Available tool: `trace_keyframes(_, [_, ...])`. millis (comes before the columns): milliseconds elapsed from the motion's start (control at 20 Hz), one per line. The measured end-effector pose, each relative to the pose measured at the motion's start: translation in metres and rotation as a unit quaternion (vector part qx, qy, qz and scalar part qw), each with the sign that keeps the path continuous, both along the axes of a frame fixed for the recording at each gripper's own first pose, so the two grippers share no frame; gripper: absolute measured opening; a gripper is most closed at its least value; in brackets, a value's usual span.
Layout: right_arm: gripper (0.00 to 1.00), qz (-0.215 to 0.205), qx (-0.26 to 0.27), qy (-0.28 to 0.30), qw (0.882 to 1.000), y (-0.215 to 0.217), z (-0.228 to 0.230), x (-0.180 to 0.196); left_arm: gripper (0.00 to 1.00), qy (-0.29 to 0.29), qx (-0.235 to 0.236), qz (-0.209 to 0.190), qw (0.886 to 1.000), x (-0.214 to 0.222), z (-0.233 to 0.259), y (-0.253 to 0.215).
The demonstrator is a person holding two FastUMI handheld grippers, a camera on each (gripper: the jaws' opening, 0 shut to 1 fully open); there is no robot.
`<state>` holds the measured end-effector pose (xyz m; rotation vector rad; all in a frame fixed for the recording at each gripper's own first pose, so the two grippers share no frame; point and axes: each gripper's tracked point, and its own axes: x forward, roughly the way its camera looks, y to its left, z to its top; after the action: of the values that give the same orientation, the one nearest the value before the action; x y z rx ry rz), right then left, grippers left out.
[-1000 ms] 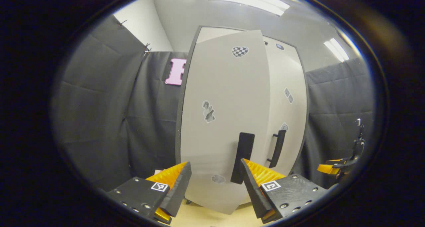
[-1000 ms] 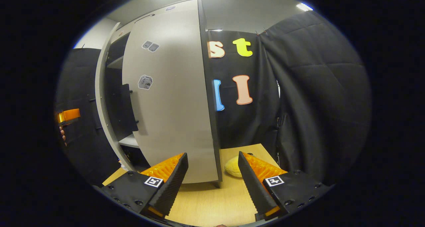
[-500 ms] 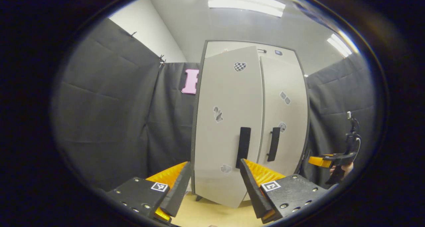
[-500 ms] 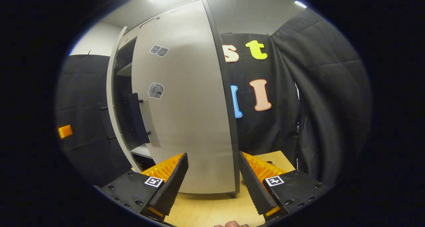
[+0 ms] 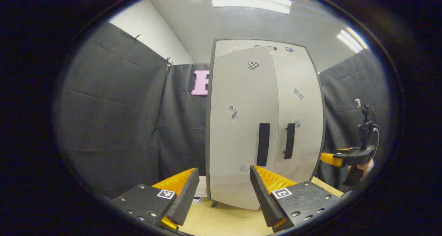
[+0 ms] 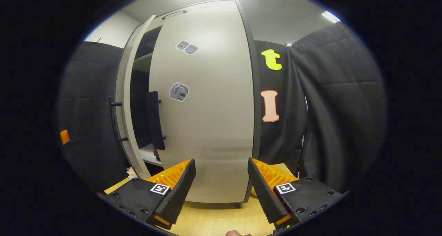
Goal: Grab one shoe with the right hand and put it into the shoe cabinet, grab the other shoe with the left hand and put it into the shoe cabinet; then close the right door with the right hand and the left door with the left hand.
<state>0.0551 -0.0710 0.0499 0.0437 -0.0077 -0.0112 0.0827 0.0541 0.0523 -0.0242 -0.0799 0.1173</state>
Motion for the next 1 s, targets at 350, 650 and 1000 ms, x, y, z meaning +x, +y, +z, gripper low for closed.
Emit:
trace_keyframes(350, [0.96,-0.004,-0.004,0.009,1.000,0.028,-0.002,0.003,0.91,-0.029,-0.008,-0.006,1.000,-0.015,0.005,0.024])
trace_keyframes(650, [0.96,0.003,-0.011,-0.014,1.000,0.045,0.012,-0.005,0.92,-0.036,-0.030,-0.036,0.998,-0.009,0.004,0.027])
trace_keyframes(1000, [0.96,-0.003,-0.010,-0.010,1.000,0.050,0.003,-0.017,0.90,-0.020,-0.030,-0.047,0.998,-0.010,0.000,0.027])
